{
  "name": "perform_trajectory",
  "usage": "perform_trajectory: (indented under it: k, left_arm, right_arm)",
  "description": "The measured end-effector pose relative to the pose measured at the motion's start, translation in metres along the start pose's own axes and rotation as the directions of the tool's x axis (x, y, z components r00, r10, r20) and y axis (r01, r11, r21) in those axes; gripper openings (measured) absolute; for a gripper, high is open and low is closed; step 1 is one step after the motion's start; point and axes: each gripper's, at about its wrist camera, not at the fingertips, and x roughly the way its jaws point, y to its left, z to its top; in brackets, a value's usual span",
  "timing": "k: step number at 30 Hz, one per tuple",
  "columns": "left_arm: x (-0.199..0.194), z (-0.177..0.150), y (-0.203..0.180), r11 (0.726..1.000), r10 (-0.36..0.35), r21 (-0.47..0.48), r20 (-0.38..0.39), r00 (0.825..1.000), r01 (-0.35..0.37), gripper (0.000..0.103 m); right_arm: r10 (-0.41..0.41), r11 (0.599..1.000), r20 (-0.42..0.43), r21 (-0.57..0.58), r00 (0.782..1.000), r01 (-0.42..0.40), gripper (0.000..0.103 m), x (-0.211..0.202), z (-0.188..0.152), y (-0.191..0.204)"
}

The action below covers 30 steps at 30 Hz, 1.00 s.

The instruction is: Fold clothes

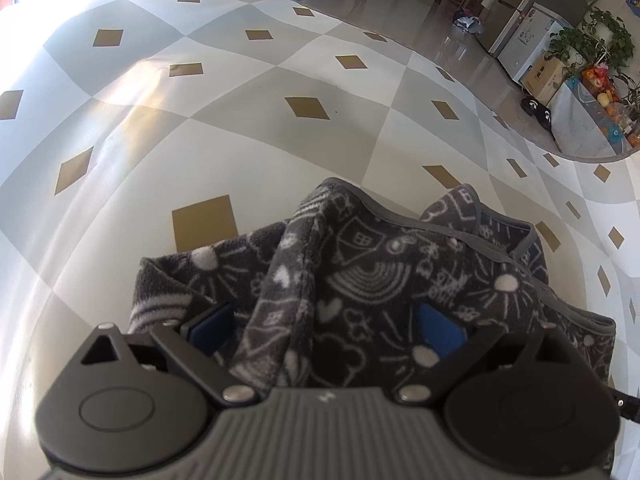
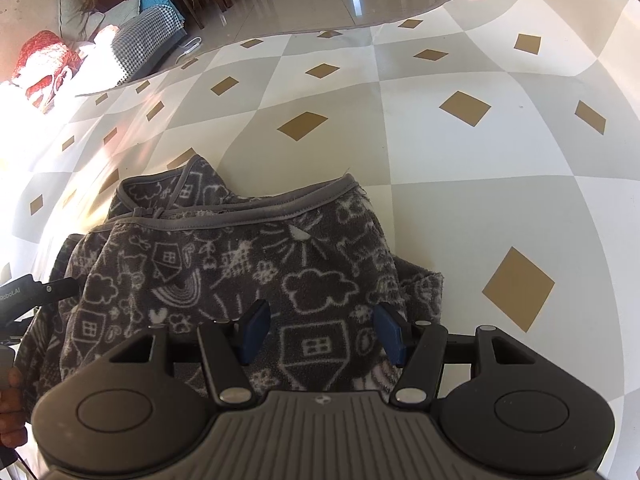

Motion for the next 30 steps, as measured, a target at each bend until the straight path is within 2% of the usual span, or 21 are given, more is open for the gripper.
perform_trajectory:
  k: [4, 11, 18, 22, 30]
  left_arm:
    - [-0.014, -0.005, 0.000, 1.000, -0.016, 0.018, 0.005, 1.000, 0.016, 0.100]
    - [-0.049, -0.020, 0.004, 0.996, -0.002, 0.085, 0.063, 0.998, -0.004, 0.103]
    - [-0.079, -0.047, 0.028, 0.999, -0.030, 0.044, 0.065, 0.997, 0.028, 0.103]
    - [-0.093, -0.062, 0.034, 0.998, -0.022, 0.067, 0.079, 0.997, 0.017, 0.103]
    - [-0.107, -0.083, 0.051, 0.999, -0.027, 0.023, 0.085, 0.996, 0.025, 0.103]
  right_arm:
    - [-0.013, 1.000, 0.021, 0.003, 1.000, 0.013, 0.056, -0.018, -0.006, -0.003]
    - [-0.019, 0.999, 0.032, 0.027, 0.999, 0.018, 0.056, -0.055, -0.028, -0.010]
    - [-0.027, 0.998, 0.025, 0.052, 0.999, 0.026, 0.056, -0.081, -0.062, -0.012]
    - [-0.026, 0.998, 0.003, 0.056, 1.000, 0.025, 0.056, -0.085, -0.081, -0.011]
    - [-0.047, 0.995, -0.005, 0.088, 0.999, 0.047, 0.056, -0.084, -0.104, -0.009]
